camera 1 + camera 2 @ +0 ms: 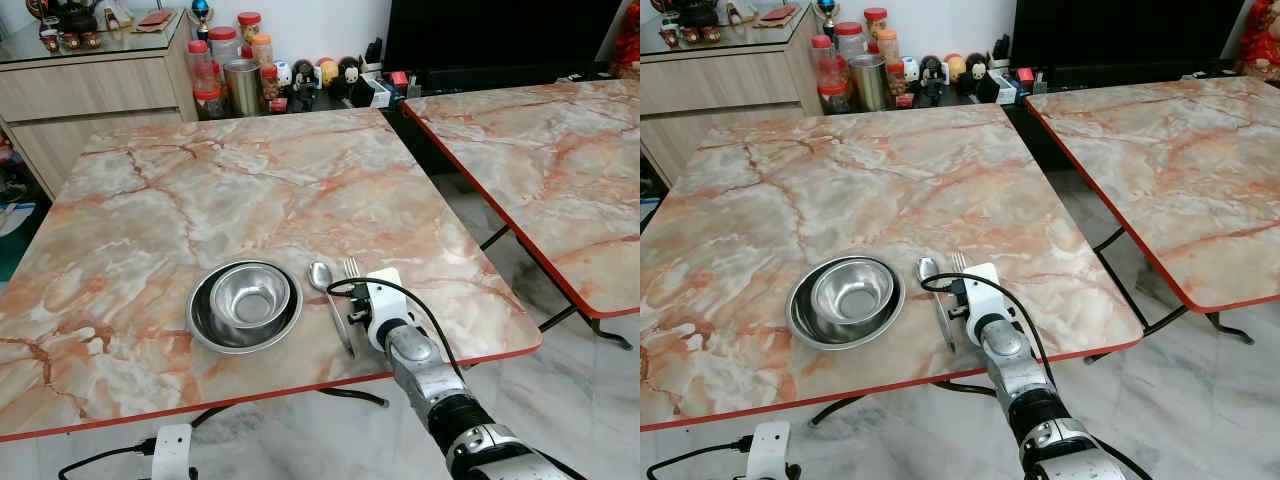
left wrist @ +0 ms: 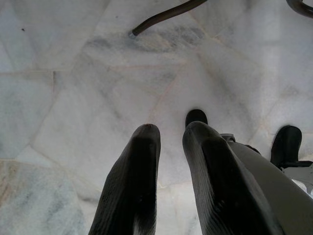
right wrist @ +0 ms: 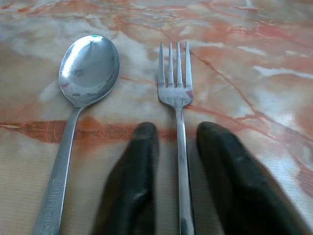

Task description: Setting the table

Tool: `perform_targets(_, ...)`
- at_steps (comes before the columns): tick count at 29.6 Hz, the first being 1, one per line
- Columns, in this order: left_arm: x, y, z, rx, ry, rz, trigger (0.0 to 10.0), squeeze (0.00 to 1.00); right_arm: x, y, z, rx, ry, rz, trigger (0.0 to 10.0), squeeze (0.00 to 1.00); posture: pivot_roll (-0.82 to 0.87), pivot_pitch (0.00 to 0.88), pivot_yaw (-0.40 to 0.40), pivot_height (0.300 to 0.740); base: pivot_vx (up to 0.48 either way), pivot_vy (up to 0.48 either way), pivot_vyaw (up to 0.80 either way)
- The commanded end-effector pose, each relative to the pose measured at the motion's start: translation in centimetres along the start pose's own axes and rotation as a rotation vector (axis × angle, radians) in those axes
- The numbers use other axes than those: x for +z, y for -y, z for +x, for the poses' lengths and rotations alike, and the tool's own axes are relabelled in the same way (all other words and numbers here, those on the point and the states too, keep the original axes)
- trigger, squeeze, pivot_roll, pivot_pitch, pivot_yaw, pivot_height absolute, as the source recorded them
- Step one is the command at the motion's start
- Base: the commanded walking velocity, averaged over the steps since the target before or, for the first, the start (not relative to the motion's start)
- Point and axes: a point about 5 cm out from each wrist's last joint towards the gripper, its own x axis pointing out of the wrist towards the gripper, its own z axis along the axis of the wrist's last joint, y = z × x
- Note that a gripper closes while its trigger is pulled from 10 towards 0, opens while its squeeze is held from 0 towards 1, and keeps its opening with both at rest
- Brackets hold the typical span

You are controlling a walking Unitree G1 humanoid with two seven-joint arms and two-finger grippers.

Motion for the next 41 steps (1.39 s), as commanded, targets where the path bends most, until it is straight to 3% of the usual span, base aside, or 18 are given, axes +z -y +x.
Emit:
perform_targets(1,-0.1,-0.2,0.0,0.001,-0.011,0.012,10.0,0.00,0.3,-0.2,0.1,0.009,0.004,0.008,10.0,1.00,-0.01,0.022,0.010,0.740,0.000,0.000,0.00)
perform_targets(6,0.0,-0.2,0.0,0.002,-0.011,0.013,10.0,0.00,0.7,-0.3,0.2,0.013,0.031,0.001,10.0,1.00,-0.01,0.020,0.011,0.740,0.000,0.000,0.00)
perform_targets(7,0.0,-0.2,0.0,0.002,-0.011,0.013,10.0,0.00,1.2,-0.4,0.1,0.017,0.075,-0.008,10.0,0.00,-0.01,0.020,0.010,0.740,0.000,0.000,0.00)
perform_targets(10,0.0,-0.2,0.0,0.002,-0.009,0.011,10.0,0.00,2.6,-0.5,0.0,0.022,0.179,0.002,10.0,0.00,-0.01,0.020,0.010,0.740,0.000,0.000,0.00)
perform_targets(11,0.0,-0.2,0.0,0.002,-0.009,0.010,10.0,0.00,3.7,-0.5,-0.2,0.016,0.262,0.017,10.0,0.00,-0.02,0.019,0.011,0.740,0.000,0.000,0.00)
perform_targets(12,0.0,-0.2,0.0,0.002,-0.009,0.010,10.0,0.00,3.7,-0.5,-0.2,0.016,0.262,0.017,10.0,0.00,-0.02,0.019,0.011,0.740,0.000,0.000,0.00)
perform_targets(13,0.0,-0.2,0.0,0.002,-0.008,0.010,10.0,0.00,4.7,-0.2,-0.5,-0.002,0.340,0.029,10.0,0.00,-0.02,0.021,0.011,0.740,0.000,0.000,0.00)
perform_targets(17,0.0,0.0,0.0,-0.004,-0.008,0.011,10.0,0.00,6.0,0.3,-0.9,-0.043,0.439,0.069,10.0,0.00,-0.02,0.019,0.010,0.740,0.000,0.000,0.00)
perform_targets(21,0.0,0.2,0.0,-0.009,-0.004,0.030,10.0,0.00,6.3,0.3,-1.0,-0.035,0.466,0.074,10.0,0.00,-0.02,0.018,0.008,0.740,0.000,-0.061,0.00)
perform_targets(41,-0.2,0.3,0.0,-0.004,-0.010,0.027,10.0,0.00,6.8,0.3,-1.4,-0.037,0.519,0.084,10.0,0.00,-0.03,0.016,0.003,0.740,0.000,-0.468,0.00)
